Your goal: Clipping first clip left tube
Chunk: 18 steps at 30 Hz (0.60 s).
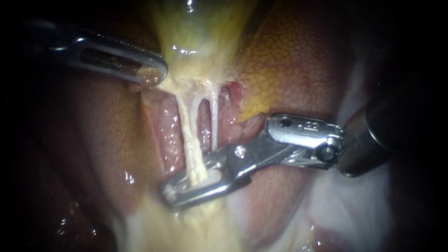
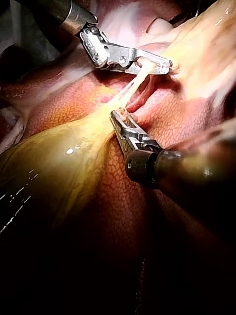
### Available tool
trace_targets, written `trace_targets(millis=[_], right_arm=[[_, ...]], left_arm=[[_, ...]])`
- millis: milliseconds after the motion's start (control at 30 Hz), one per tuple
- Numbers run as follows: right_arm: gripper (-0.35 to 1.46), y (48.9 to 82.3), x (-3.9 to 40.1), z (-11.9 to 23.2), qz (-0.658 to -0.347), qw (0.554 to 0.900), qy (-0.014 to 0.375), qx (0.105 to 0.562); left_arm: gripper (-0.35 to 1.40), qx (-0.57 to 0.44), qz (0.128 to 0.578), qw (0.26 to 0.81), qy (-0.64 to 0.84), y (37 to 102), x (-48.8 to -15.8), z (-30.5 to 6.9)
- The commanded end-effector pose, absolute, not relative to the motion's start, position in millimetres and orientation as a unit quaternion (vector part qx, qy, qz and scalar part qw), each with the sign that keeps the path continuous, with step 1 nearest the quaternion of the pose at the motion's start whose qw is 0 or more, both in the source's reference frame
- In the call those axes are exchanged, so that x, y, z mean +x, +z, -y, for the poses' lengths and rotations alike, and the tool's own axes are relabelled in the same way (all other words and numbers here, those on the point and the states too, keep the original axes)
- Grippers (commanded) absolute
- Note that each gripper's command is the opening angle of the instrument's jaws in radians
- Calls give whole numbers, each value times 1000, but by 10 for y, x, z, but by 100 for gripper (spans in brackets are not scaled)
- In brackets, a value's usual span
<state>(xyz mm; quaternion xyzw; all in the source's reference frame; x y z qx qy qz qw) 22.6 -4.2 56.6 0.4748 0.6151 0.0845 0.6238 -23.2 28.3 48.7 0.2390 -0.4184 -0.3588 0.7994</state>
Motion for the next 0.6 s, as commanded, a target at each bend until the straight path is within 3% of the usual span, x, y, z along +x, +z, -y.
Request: trace_targets(millis=[33, 600], right_arm=[[-35, 565, 227, 42, -610, 622, 91, 482], [-35, 571, 227, 44, -603, 623, 96, 489]], left_arm=[[-35, 239, 419, 799, -359, 487, -232, -283], [-35, 239, 419, 799, -359, 487, -232, -283]])
